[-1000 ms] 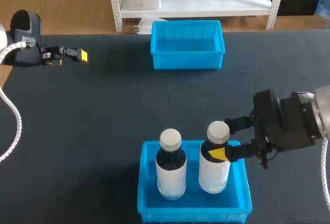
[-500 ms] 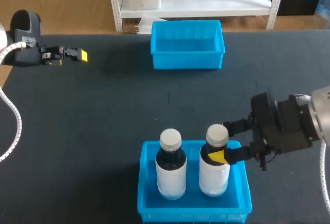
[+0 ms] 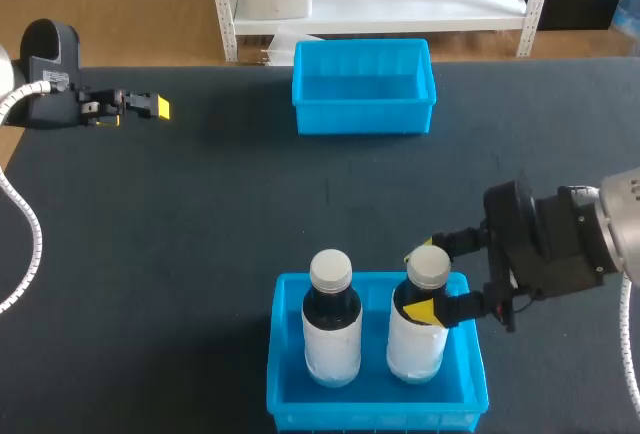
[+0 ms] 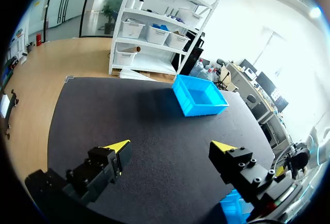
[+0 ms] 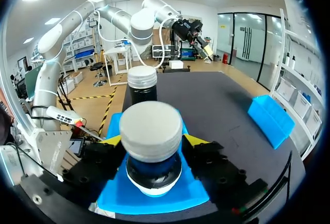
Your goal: Pick up the bottle, and place it in the far bin if it is heavy, or in the near bin if it is light.
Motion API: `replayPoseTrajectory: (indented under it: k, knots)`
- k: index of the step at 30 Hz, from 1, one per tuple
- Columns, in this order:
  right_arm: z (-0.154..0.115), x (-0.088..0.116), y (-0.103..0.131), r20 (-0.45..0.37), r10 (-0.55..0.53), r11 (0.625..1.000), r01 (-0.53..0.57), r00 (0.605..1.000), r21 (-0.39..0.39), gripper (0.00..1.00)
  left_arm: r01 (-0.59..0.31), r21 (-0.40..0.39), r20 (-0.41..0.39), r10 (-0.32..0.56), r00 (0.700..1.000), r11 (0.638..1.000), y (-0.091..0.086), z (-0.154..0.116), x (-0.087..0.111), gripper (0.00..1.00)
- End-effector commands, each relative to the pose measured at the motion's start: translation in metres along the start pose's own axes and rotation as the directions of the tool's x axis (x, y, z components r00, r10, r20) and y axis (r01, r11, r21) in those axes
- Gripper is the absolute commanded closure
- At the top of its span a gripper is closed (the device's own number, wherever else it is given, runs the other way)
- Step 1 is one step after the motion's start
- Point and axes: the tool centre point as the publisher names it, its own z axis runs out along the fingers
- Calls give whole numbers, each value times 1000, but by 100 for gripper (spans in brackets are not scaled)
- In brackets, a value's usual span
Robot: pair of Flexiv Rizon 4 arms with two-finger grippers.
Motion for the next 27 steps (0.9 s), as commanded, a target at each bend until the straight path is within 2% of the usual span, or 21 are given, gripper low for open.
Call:
replayPoseTrajectory:
  k: [1, 8, 17, 22, 27]
  knots:
    - [-4, 0, -1, -8, 3, 1000, -3, 1000, 4, 0, 0, 0, 0, 0, 1000, 1000, 0, 0, 0, 0]
    - [-23, 2, -4, -35, -10, 1000, 11, 999, 14, 0, 0, 0, 0, 0, 1000, 1000, 0, 0, 0, 0]
    - [-88, 24, -30, -97, -36, 999, 36, 995, -7, 0, 0, 0, 0, 0, 1000, 1000, 0, 0, 0, 0]
    - [-109, 30, -56, -86, 52, 995, -44, 995, 90, 0, 0, 0, 0, 0, 1000, 1000, 0, 0, 0, 0]
    - [-111, 30, -80, -58, 103, 987, -95, 993, 127, 0, 0, 0, 0, 0, 1000, 1000, 0, 0, 0, 0]
